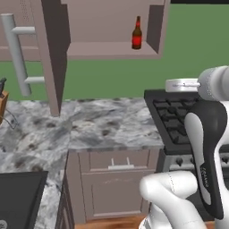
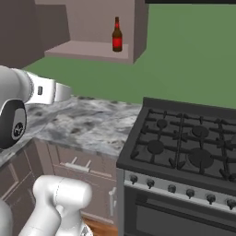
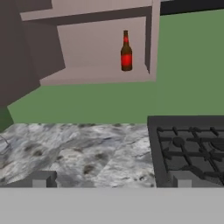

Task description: Sort all alcoholic drinks to one cabinet, and non-alcoholic drinks to the other.

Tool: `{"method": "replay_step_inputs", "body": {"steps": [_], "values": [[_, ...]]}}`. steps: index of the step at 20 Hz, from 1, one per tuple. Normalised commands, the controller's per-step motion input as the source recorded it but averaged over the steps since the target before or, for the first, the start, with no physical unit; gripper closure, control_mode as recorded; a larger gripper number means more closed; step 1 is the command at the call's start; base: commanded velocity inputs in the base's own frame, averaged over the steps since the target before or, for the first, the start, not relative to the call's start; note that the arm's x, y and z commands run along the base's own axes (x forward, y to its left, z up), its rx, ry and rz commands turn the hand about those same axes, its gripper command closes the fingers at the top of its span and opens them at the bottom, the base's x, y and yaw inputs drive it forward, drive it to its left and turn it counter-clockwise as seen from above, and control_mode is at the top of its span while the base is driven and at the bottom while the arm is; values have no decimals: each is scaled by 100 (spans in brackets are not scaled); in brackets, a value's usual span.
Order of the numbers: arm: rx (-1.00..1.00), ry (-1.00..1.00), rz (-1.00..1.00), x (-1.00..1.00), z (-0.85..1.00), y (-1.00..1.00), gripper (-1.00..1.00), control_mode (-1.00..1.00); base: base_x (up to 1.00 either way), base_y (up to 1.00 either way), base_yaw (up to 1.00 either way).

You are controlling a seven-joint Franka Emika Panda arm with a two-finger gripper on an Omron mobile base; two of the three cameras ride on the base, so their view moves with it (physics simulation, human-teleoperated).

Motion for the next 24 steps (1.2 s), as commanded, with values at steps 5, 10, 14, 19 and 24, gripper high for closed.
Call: {"method": "replay_step_inputs", "body": {"steps": [5,10,14,19,24], "values": [[0,0,0,0,0,0,-100,100,-58,-33,4],[0,0,0,0,0,0,-100,100,-50,-40,3],[0,0,0,0,0,0,-100,100,-32,-47,3],[0,0,0,0,0,0,-100,100,-20,-52,4],[0,0,0,0,0,0,-100,100,-13,-57,5]]}}
